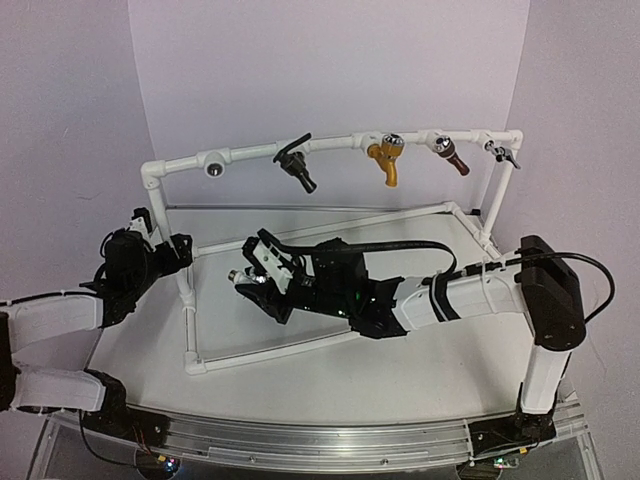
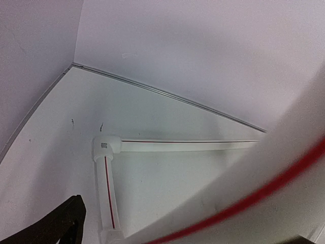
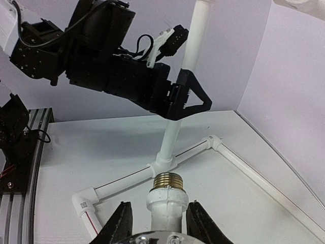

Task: Install the water faucets
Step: Pass from the right arm to the left

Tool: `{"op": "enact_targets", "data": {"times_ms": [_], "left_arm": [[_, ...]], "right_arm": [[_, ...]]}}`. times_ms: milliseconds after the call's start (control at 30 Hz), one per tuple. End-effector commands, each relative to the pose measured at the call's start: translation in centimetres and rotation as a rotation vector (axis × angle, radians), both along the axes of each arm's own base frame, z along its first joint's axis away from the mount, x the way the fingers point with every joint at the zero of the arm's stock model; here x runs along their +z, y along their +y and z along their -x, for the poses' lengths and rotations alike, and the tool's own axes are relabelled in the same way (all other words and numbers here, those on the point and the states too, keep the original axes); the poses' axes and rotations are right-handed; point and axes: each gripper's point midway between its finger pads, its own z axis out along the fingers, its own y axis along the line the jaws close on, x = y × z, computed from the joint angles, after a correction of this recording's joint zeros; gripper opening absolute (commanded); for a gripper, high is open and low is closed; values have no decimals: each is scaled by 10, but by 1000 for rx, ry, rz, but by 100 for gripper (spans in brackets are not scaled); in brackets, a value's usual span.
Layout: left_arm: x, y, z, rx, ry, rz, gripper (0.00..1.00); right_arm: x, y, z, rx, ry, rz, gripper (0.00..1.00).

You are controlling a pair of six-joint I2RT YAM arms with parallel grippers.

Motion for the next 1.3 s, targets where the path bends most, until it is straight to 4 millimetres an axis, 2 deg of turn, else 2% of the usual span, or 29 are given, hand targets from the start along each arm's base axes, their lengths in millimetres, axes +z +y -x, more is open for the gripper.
{"op": "enact_targets", "data": {"times_ms": [0,100,167,233,367,433,533,700,800,1033,1067,1167,1267], "left_arm": [[20,-6,30,-70,-29,84,100],[23,0,50,-61,-38,154,100],[17,-3,62,-90,-20,190,99],[19,-23,76,-220,-23,235,95],[49,-84,117,-647,-25,328,89],[62,-105,138,-820,-18,389,88],[69,-122,163,-974,17,455,84],[70,-136,193,-1131,20,502,79],[65,-136,190,-1122,18,484,69],[36,-128,160,-958,22,402,66],[37,-125,155,-927,16,396,67],[36,-114,143,-813,14,396,83],[39,-116,147,-841,-1,419,86]], "right_arm": [[14,10,7,56,-68,-40,0],[12,12,6,65,-78,-34,0],[11,14,6,71,-84,-30,0],[10,16,9,96,-90,-27,0],[6,20,14,139,-127,2,0],[5,20,13,137,-154,17,0],[10,26,13,151,-173,19,0],[20,35,11,163,-186,-5,0],[20,41,12,183,-186,-12,0],[19,39,19,207,-180,-49,0],[19,37,18,195,-181,-50,0],[19,29,16,164,-190,-55,0],[21,29,23,201,-185,-62,0]]}}
